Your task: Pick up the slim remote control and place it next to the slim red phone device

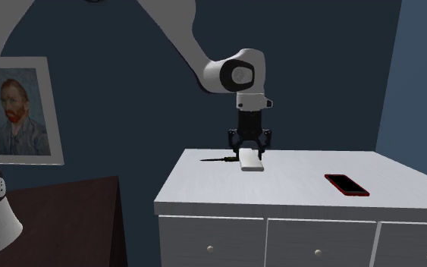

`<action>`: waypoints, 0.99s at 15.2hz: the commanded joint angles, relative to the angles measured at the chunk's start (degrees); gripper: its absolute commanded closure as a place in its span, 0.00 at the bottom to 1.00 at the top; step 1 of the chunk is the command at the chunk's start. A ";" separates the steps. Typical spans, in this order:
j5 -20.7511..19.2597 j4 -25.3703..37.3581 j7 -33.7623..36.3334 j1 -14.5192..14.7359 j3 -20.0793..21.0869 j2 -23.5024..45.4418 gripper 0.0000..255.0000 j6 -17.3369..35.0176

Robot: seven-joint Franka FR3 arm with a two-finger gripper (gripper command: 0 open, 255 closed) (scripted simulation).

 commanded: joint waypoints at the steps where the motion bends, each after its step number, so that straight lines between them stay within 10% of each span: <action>1: 0.23 3.33 -2.25 -1.70 -0.29 1.94 1.00 -1.35; 9: 0.97 26.37 -9.36 -7.16 -1.13 14.71 1.00 -11.52; 15: 0.90 26.70 -9.31 -7.13 -1.18 17.62 1.00 -8.94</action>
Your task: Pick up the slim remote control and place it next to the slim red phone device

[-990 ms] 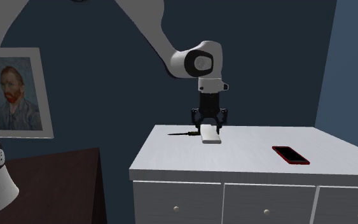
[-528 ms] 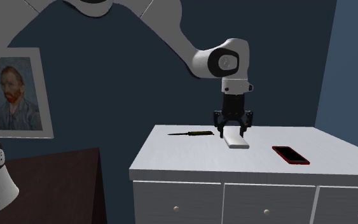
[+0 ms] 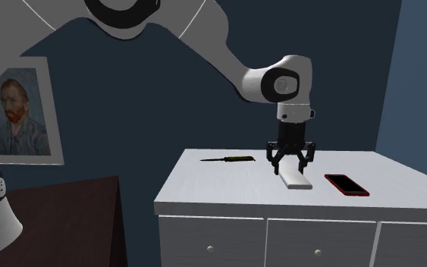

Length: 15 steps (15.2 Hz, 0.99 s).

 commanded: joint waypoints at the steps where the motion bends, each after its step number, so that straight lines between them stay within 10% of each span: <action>1: -0.02 0.18 -0.01 -0.01 -0.02 1.01 1.00 0.87; 15: -0.08 1.64 0.03 0.04 -0.09 5.04 1.00 3.43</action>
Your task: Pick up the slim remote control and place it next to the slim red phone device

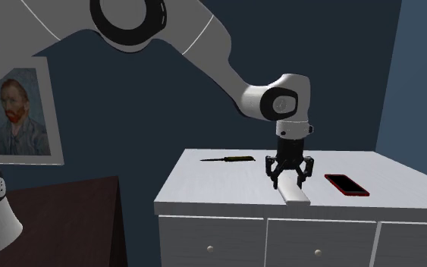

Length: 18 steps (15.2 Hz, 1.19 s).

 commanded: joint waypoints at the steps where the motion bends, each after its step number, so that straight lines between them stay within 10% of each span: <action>1: 0.00 0.01 0.00 0.00 0.00 0.00 0.00 0.01; 18: 0.08 -1.75 -0.02 -0.02 0.09 -5.26 0.00 -3.47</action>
